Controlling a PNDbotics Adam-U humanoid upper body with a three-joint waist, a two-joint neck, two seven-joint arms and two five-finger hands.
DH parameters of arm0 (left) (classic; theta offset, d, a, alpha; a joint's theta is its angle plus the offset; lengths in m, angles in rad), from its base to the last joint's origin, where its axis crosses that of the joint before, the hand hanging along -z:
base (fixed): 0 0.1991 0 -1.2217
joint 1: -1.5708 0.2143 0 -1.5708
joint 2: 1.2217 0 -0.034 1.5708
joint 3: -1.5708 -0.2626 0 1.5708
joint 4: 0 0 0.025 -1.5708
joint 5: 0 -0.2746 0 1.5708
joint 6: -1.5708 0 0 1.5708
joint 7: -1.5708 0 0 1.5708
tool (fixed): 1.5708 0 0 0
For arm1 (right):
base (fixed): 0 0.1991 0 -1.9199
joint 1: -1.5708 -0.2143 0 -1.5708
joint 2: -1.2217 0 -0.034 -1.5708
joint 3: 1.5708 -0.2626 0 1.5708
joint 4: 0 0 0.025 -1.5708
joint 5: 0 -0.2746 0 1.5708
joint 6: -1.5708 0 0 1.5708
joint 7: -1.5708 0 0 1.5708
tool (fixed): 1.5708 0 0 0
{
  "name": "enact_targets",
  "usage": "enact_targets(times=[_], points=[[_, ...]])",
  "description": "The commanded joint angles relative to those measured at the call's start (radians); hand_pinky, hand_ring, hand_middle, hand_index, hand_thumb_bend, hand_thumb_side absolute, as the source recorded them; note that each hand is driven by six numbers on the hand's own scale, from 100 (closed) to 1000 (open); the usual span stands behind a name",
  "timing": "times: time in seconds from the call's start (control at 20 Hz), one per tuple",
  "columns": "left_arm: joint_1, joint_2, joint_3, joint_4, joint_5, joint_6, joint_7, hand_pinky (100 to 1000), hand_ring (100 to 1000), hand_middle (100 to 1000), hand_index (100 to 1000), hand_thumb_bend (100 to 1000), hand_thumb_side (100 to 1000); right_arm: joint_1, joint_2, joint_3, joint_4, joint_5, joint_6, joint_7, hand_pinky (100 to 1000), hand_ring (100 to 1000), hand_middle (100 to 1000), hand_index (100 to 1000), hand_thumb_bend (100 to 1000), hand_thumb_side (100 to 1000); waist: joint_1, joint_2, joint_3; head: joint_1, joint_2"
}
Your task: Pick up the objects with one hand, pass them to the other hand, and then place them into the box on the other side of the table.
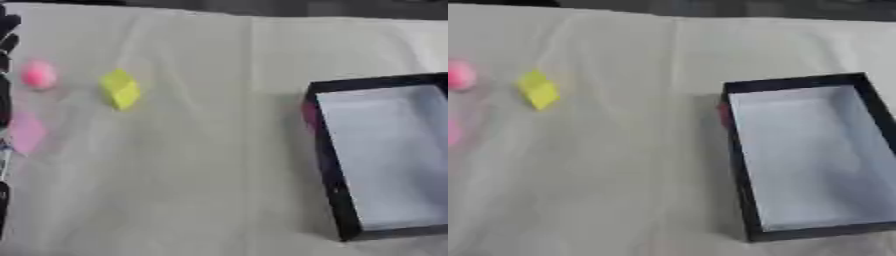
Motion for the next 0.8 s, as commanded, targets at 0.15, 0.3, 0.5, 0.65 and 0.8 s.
enact_targets(times=[0.15, 0.3, 0.5, 0.65, 0.8], points=[[0.016, 0.115, 0.007, 0.001, 0.044, -0.004, -0.010, 1000, 941, 727, 837, 153, 830, 0.010, -0.033, -0.019, -0.018, 0.008, -0.005, -0.013, 714, 901, 923, 953, 100, 429, 0.009, -0.025, 0.001, -0.008, 0.020], [0.035, 0.169, 0.005, 0.014, 0.059, -0.017, -0.021, 1000, 954, 740, 844, 136, 825, 0.024, -0.043, -0.024, -0.018, 0.011, -0.016, -0.021, 716, 906, 926, 953, 100, 420, 0.010, -0.030, -0.002, -0.009, 0.039], [0.053, 0.229, -0.001, 0.029, 0.063, -0.025, -0.028, 1000, 964, 733, 839, 117, 828, 0.037, -0.068, -0.026, -0.018, 0.010, -0.034, -0.027, 718, 909, 928, 952, 100, 402, 0.010, -0.036, -0.001, -0.007, 0.051], [0.062, 0.275, -0.009, 0.043, 0.059, -0.024, -0.039, 1000, 969, 731, 836, 100, 830, 0.046, -0.084, -0.028, -0.018, 0.011, -0.043, -0.027, 719, 907, 926, 951, 100, 390, 0.010, -0.041, 0.000, -0.009, 0.053], [0.070, 0.332, -0.024, 0.061, 0.044, -0.020, -0.056, 1000, 978, 741, 842, 100, 837, 0.060, -0.096, -0.029, -0.018, 0.013, -0.050, -0.027, 719, 906, 924, 950, 100, 380, 0.010, -0.047, 0.003, -0.009, 0.059]])
